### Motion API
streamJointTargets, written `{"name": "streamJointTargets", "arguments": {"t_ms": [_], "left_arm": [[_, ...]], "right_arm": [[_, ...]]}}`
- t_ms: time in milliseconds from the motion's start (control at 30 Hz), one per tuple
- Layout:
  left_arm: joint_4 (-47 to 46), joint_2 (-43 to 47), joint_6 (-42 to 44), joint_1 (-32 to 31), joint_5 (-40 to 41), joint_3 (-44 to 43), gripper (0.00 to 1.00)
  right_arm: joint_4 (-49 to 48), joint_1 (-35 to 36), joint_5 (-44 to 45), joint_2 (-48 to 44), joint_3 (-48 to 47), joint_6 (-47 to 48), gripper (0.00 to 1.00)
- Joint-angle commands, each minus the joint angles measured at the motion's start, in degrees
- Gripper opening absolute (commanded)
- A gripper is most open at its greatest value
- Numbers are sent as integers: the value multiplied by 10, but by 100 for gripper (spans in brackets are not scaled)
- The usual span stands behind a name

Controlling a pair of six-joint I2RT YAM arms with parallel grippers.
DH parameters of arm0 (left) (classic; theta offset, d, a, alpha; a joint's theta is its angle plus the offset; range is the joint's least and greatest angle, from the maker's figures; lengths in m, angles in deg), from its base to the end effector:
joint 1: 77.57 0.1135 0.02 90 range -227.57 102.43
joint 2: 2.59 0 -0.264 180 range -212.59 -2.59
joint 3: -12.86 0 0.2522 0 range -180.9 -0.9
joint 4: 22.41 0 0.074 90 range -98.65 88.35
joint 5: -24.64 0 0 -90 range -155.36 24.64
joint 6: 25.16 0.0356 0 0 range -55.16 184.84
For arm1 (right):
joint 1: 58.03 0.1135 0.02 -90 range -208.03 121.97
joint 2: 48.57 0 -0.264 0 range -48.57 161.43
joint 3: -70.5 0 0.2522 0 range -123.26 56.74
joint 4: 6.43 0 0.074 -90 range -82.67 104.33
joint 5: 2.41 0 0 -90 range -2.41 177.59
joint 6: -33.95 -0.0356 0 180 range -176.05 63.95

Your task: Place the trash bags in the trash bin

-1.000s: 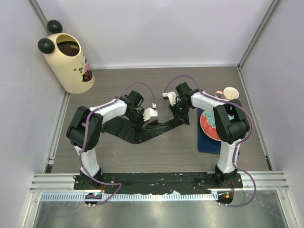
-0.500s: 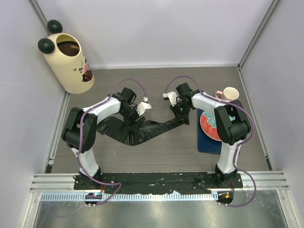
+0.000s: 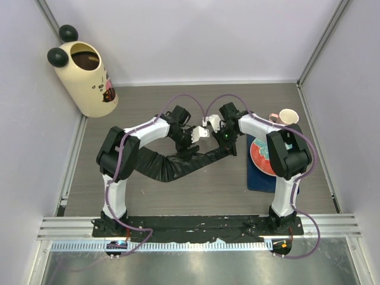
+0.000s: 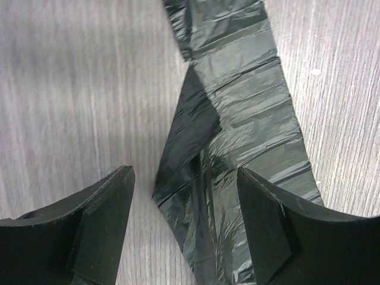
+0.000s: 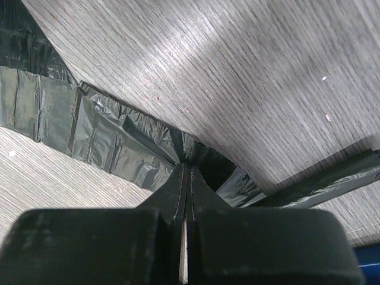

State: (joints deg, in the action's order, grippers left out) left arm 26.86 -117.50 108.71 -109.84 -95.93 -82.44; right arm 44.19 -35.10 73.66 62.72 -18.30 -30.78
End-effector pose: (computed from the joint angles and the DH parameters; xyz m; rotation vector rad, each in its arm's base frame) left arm 0.3340 -0.2323 0.1707 1.7389 2.0014 -0.6700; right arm 0.3470 0.1561 0.1591 -1.1997 2.5566 0.3363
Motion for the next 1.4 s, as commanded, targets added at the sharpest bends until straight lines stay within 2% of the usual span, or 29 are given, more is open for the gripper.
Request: {"name": "streamJointTargets", "arguments": {"t_ms": [0, 67, 100, 167, 200, 267, 300, 333, 433, 500, 633, 733, 933, 967, 1033, 1067, 1100, 1133, 1167, 1200, 1233, 1267, 1300, 1367], "left_arm": [[10, -21, 58, -20, -36, -33, 70], [21, -37, 63, -28, -36, -49, 63], [28, -43, 67, -30, -38, -56, 55], [45, -58, 73, -34, -39, -75, 44], [47, -60, 74, -35, -40, -78, 32], [49, -64, 77, -37, -42, -81, 17], [49, -65, 77, -37, -42, -83, 5], [50, -65, 77, -37, -41, -83, 0], [63, -39, 76, -37, -41, -66, 0], [71, 20, 93, -37, -44, -28, 0], [96, 124, 158, -45, -22, 131, 0], [106, 157, 162, -46, -4, 182, 0], [99, 164, 139, -48, 12, 200, 0], [95, 164, 133, -48, 17, 199, 0], [84, 166, 119, -46, 23, 187, 0], [83, 169, 104, -42, 12, 179, 3], [82, 172, 96, -36, -4, 159, 13], [73, 173, 82, -25, -16, 148, 25], [68, 173, 58, -21, -26, 138, 47], [59, 172, 45, -17, -39, 124, 55], [7, 168, 17, -17, -34, 123, 63], [-22, 164, -26, -17, -26, 123, 77], [-36, 145, -29, -17, -20, 110, 79], [-57, 120, -44, -17, -14, 91, 84]], "right_arm": [[39, -3, 60, 63, 24, 18, 1], [44, -4, 61, 69, 18, 18, 1], [47, -4, 62, 72, 13, 18, 1], [50, -4, 68, 76, 10, 18, 1], [51, -4, 70, 77, 8, 19, 1], [51, -4, 76, 80, 6, 18, 1], [51, -4, 78, 82, 3, 16, 1], [51, -4, 80, 82, 2, 13, 1], [50, -4, 105, 90, -4, 3, 1], [49, -4, 129, 95, -3, 1, 1], [40, -4, 160, 93, 9, -6, 1], [37, -4, 164, 94, 10, -9, 1], [43, -4, 160, 93, 9, -10, 1], [45, -5, 147, 91, 8, -6, 1], [62, -13, 67, 73, 6, 18, 1], [66, -13, 48, 67, 3, 26, 1], [86, -14, 23, 62, -9, 48, 3], [89, -15, 12, 57, -13, 49, 8], [95, -16, -16, 50, -25, 55, 13], [111, -15, -28, 48, -30, 67, 20], [116, -16, -31, 47, -36, 67, 26], [137, -18, -46, 52, -51, 73, 33], [149, -21, -55, 53, -58, 82, 46], [172, -31, -94, 51, -73, 90, 55]]}}
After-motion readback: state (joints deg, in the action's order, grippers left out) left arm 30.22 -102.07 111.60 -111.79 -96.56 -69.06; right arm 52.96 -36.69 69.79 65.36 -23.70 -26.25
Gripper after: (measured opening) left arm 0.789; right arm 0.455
